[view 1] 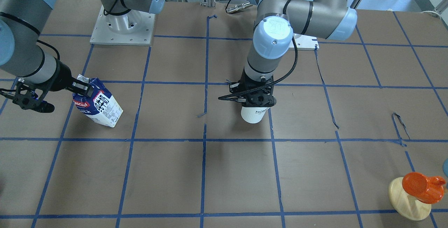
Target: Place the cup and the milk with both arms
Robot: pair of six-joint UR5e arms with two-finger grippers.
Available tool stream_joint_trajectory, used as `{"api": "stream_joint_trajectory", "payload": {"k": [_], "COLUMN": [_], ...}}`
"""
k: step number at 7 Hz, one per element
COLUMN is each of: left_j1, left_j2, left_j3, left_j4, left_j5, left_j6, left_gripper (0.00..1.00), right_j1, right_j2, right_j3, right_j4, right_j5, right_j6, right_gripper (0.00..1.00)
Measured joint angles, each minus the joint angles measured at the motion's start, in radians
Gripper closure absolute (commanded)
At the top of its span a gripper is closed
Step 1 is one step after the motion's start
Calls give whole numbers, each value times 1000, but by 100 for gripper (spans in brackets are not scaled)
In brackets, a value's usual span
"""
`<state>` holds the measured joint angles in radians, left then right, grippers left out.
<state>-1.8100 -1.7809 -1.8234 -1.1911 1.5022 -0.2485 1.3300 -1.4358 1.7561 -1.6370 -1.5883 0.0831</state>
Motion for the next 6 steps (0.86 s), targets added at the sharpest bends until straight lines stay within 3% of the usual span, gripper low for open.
{"api": "stream_joint_trajectory", "payload": {"k": [1,4,5,6], "left_j1": [-55,-188,-210,-220], "left_j2": [-38,-102,-111,-118], "left_j3": [42,91,92,90], "left_j4": [-1,-13,-12,-12], "left_j5": [-18,-62,-78,-84], "left_j6": [-10,-20,-19,-23], "left_gripper": [100,100,15,0], "right_j1": [0,7,13,32], "right_j2": [0,-8,-11,-10], "right_j3": [-2,-16,-27,-51], "right_j4": [2,7,10,20], "right_j5": [2,6,7,9], "right_j6": [1,-2,-8,-16], "right_gripper": [98,98,98,97]}}
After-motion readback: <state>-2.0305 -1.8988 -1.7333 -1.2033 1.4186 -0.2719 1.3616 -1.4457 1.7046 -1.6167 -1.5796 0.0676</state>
